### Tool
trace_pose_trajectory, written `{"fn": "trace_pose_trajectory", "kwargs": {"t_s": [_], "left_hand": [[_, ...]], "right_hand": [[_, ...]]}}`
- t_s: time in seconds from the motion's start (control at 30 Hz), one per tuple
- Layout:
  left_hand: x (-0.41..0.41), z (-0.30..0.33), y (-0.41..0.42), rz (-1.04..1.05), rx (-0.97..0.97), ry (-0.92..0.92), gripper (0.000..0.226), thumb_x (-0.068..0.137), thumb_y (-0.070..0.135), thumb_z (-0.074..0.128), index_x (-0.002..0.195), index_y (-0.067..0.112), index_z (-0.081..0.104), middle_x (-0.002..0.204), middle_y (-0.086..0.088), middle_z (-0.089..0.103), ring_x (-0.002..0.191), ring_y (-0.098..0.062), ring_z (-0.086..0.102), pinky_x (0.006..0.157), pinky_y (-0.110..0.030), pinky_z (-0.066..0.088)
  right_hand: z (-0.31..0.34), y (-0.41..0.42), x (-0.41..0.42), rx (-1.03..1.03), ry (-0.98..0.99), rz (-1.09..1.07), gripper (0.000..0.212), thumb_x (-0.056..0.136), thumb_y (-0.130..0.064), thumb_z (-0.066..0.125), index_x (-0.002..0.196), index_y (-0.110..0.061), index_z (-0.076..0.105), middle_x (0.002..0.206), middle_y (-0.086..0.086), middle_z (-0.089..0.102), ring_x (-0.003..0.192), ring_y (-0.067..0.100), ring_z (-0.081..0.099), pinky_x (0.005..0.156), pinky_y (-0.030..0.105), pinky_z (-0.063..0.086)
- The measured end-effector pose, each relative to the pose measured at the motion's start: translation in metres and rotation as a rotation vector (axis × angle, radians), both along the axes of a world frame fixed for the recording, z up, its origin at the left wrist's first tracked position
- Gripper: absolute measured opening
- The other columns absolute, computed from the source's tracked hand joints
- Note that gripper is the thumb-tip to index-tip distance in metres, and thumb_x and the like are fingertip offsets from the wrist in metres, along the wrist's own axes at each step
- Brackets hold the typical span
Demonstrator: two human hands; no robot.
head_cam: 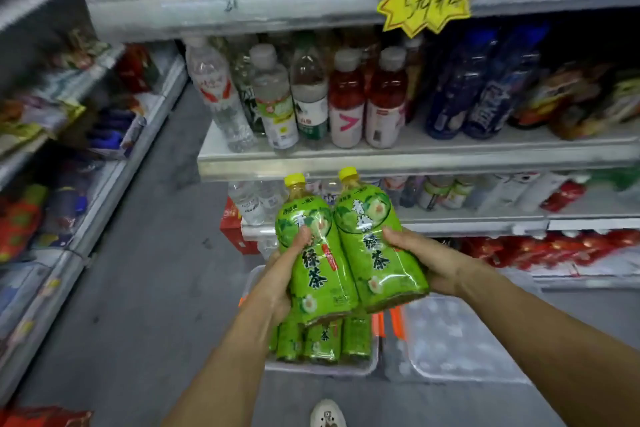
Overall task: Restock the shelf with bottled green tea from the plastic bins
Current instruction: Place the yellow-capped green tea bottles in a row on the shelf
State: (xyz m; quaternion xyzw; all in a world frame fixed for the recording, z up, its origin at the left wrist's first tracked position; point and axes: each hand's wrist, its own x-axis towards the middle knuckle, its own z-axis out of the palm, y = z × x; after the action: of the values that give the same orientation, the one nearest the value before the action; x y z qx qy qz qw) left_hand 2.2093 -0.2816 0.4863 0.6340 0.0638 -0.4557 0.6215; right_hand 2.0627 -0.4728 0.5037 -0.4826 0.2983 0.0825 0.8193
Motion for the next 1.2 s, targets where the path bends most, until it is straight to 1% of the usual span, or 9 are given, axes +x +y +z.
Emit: {"fn": "trace_pose_trajectory", "kwargs": {"t_s": [0.13,0.3,0.4,0.53,0.67,0.73,0.83,0.97,1.2], "left_hand": [[-0.054,0.046,-0.032,0.005,-0.002,-0.119,0.129,0.034,0.076,0.09,0.142,0.022,0.047,0.128,-0.011,0.067,0.11,-0.032,0.069,0.092,-0.057,0.055],[-0.154,0.091,-0.077,-0.034,-0.096,-0.216,0.131,0.035,0.077,0.089,0.146,0.023,0.044,0.133,-0.013,0.064,0.112,-0.034,0.067,0.092,-0.059,0.055],[-0.227,0.118,-0.103,-0.041,-0.162,-0.234,0.132,0.034,0.075,0.091,0.145,0.024,0.042,0.134,-0.014,0.063,0.111,-0.034,0.068,0.09,-0.059,0.056],[-0.315,0.163,-0.141,-0.125,-0.292,-0.231,0.104,0.048,0.064,0.089,0.132,0.011,0.057,0.115,-0.016,0.073,0.097,-0.034,0.074,0.073,-0.051,0.062],[-0.356,0.182,-0.187,-0.133,-0.28,-0.308,0.124,0.041,0.077,0.088,0.144,0.021,0.047,0.14,-0.013,0.059,0.119,-0.037,0.063,0.095,-0.061,0.052],[-0.367,0.194,-0.21,-0.167,-0.317,-0.335,0.125,0.041,0.079,0.086,0.144,0.019,0.048,0.137,-0.012,0.061,0.121,-0.039,0.061,0.099,-0.062,0.048],[-0.41,0.253,-0.229,-0.213,-0.426,-0.41,0.104,0.05,0.071,0.088,0.131,0.012,0.06,0.121,-0.016,0.071,0.109,-0.04,0.068,0.094,-0.06,0.053],[-0.433,0.296,-0.275,-0.321,-0.531,-0.472,0.071,0.065,0.054,0.08,0.118,0.008,0.07,0.108,-0.019,0.075,0.099,-0.039,0.072,0.089,-0.06,0.056],[-0.434,0.343,-0.393,-0.32,-0.564,-0.558,0.109,0.038,0.074,0.09,0.128,0.018,0.064,0.116,-0.01,0.074,0.106,-0.035,0.071,0.095,-0.058,0.053]], "right_hand": [[0.041,-0.017,-0.057,-0.186,-0.031,-0.154,0.071,0.063,-0.032,0.078,0.125,-0.003,0.061,0.101,0.014,0.075,0.082,0.024,0.074,0.068,0.033,0.06],[0.09,-0.052,-0.169,-0.264,-0.086,-0.225,0.081,0.048,-0.032,0.087,0.121,-0.008,0.062,0.104,0.015,0.074,0.086,0.028,0.073,0.068,0.038,0.06],[0.124,-0.076,-0.245,-0.283,-0.125,-0.239,0.055,0.059,-0.023,0.078,0.11,-0.006,0.066,0.095,0.016,0.075,0.076,0.027,0.073,0.064,0.039,0.061],[0.167,-0.107,-0.333,-0.389,-0.138,-0.28,0.054,0.059,-0.022,0.076,0.108,-0.003,0.066,0.092,0.015,0.076,0.073,0.026,0.073,0.062,0.036,0.06],[0.208,-0.134,-0.391,-0.478,-0.192,-0.332,0.06,0.055,-0.033,0.084,0.107,-0.008,0.068,0.094,0.014,0.076,0.078,0.028,0.074,0.067,0.037,0.06],[0.226,-0.148,-0.412,-0.523,-0.247,-0.384,0.065,0.052,-0.033,0.087,0.109,-0.008,0.068,0.095,0.015,0.076,0.079,0.029,0.074,0.069,0.038,0.059],[0.251,-0.174,-0.436,-0.564,-0.333,-0.459,0.079,0.042,-0.036,0.088,0.112,-0.005,0.066,0.1,0.019,0.074,0.083,0.033,0.072,0.074,0.044,0.059],[0.288,-0.215,-0.46,-0.642,-0.418,-0.512,0.068,0.049,-0.034,0.087,0.109,-0.007,0.068,0.099,0.017,0.075,0.082,0.031,0.072,0.074,0.042,0.06],[0.35,-0.313,-0.475,-0.773,-0.514,-0.536,0.062,0.059,-0.036,0.083,0.113,-0.008,0.067,0.1,0.016,0.075,0.086,0.031,0.073,0.069,0.04,0.059]]}}
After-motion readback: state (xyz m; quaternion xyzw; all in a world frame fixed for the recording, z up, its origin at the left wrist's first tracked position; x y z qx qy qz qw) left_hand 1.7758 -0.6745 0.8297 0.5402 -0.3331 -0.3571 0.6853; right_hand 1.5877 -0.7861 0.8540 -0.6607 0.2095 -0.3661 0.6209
